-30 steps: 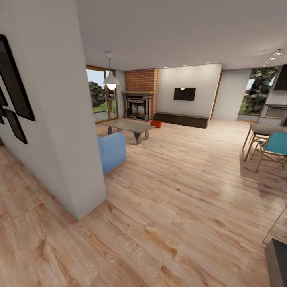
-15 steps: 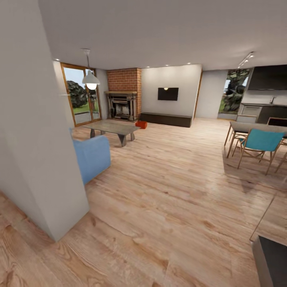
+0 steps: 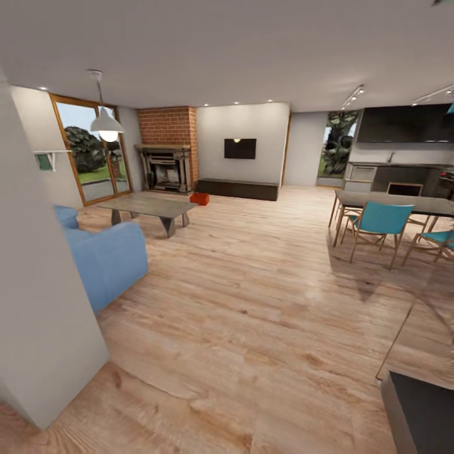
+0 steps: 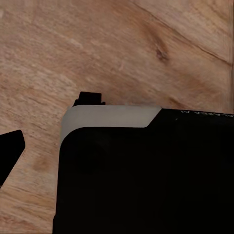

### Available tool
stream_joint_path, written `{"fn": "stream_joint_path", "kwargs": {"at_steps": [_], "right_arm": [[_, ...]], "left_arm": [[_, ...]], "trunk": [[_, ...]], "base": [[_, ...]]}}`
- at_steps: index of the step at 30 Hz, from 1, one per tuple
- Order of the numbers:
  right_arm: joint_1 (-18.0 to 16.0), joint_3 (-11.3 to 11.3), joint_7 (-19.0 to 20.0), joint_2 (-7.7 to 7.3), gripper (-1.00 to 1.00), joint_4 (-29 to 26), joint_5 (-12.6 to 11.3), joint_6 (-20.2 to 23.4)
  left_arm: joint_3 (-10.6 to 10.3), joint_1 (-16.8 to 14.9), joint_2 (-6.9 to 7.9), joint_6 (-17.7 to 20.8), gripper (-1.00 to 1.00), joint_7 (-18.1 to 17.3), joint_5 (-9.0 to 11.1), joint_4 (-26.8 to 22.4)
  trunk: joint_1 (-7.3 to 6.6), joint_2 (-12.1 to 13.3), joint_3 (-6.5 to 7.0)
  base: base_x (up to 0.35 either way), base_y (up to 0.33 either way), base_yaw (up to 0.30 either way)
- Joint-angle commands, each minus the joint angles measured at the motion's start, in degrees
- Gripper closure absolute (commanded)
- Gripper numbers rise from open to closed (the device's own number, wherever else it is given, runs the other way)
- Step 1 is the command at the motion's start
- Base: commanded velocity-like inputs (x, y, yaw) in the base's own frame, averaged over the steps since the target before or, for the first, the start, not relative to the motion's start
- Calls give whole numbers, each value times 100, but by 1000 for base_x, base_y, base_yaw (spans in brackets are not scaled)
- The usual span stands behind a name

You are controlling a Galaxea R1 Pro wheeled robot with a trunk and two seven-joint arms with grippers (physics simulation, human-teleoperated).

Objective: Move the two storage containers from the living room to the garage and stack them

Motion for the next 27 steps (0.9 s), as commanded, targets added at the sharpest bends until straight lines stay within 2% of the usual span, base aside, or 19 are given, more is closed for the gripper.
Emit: {"fn": "stream_joint_path", "kwargs": {"at_steps": [1,27], "right_arm": [[-7,48,-4,6,-100,18,-50,-28],[-7,48,-4,8,-100,18,-50,-19]], "left_arm": [[-1,-3,0,-17,-100,-18,60,5],[-1,0,0,-14,-100,-18,58,6]], "trunk": [[3,-3,-6],[3,-3,-6]], "base": [[322,0,-240],[322,0,-17]]}}
